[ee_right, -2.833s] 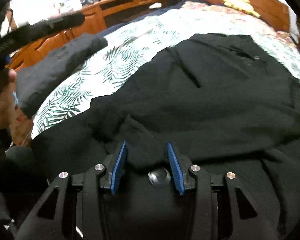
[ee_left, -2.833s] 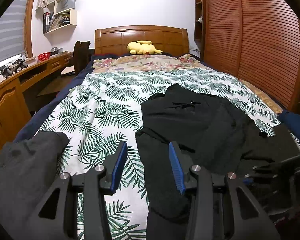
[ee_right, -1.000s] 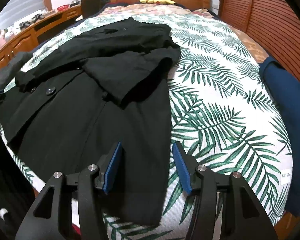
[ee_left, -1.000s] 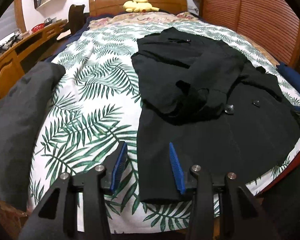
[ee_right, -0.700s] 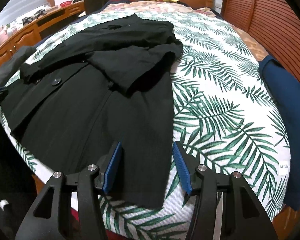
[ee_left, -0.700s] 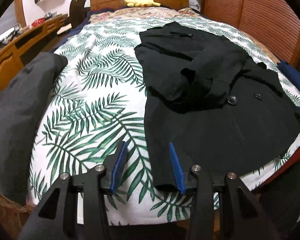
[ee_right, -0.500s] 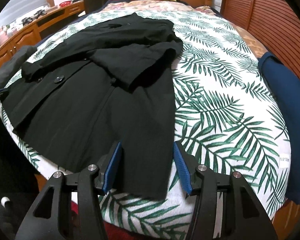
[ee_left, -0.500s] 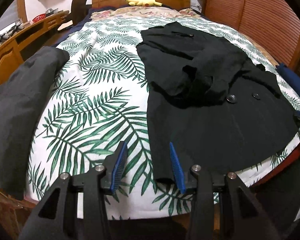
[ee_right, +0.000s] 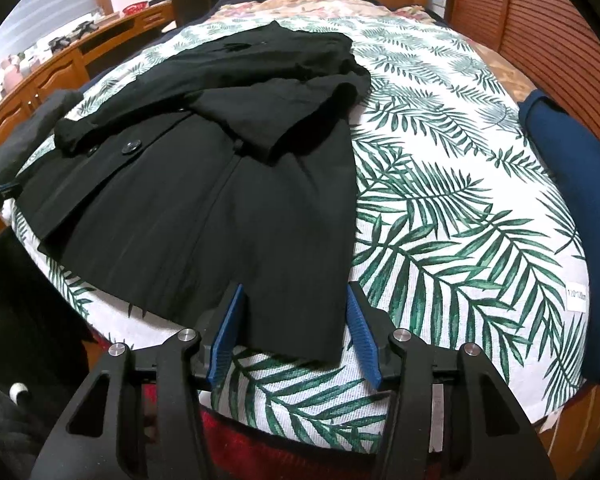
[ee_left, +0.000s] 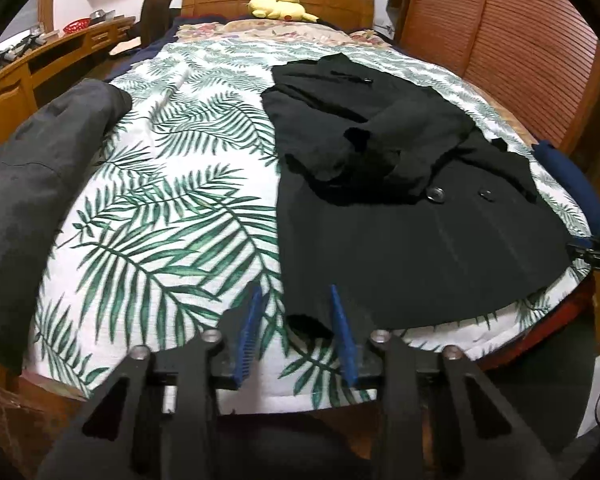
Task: Fold large clothes
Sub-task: 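Move both tools to the coat hem and grasp it with both grippers, then lift the hem with both grippers and fold it toward the collar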
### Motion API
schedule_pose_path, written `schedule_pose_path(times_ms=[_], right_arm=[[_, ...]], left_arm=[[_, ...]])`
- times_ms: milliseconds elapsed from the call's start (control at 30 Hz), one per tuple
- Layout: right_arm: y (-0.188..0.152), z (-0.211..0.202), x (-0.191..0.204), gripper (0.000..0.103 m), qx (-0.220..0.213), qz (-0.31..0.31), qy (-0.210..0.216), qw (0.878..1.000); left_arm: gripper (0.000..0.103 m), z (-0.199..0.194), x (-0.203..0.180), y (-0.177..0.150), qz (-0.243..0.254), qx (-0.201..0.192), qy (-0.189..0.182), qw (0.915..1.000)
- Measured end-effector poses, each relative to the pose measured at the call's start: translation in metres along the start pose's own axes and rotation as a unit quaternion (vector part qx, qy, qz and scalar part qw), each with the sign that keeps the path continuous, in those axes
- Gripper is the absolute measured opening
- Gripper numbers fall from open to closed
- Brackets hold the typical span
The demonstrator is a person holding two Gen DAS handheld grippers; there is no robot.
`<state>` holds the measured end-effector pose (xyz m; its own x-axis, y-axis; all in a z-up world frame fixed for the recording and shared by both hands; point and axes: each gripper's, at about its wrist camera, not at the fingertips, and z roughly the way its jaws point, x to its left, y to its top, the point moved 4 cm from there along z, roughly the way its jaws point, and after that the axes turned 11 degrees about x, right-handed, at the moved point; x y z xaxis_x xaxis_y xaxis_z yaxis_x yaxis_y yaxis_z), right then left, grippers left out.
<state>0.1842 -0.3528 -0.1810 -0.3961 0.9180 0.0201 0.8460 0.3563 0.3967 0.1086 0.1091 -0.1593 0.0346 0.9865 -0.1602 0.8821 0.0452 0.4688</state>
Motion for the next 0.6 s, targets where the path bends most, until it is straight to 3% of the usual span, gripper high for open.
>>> schedule_pose_path(times_ms=[33,133,233,600], right_arm=[[0.000,0.001,0.001,0.051,0.000,-0.001,0.000,1.000],[0.002,0.000,0.004,0.024,-0.013,-0.010,0.005,1.000],[0.007,-0.003,0.009,0.014,-0.024,-0.017,0.010,1.000],[0.042,-0.069,0.009,0.006,-0.130,0.016,0.071,0.989]], left_arm=[[0.017,0.000,-0.001,0.000,0.003,0.001,-0.004,1.0000],[0.007,0.000,-0.005,0.001,0.006,0.003,0.001,1.0000],[0.002,-0.010,-0.009,0.005,0.009,-0.011,0.001,0.9999],[0.002,-0.091,-0.034,0.036,0.038,-0.112,0.002,0.9929]])
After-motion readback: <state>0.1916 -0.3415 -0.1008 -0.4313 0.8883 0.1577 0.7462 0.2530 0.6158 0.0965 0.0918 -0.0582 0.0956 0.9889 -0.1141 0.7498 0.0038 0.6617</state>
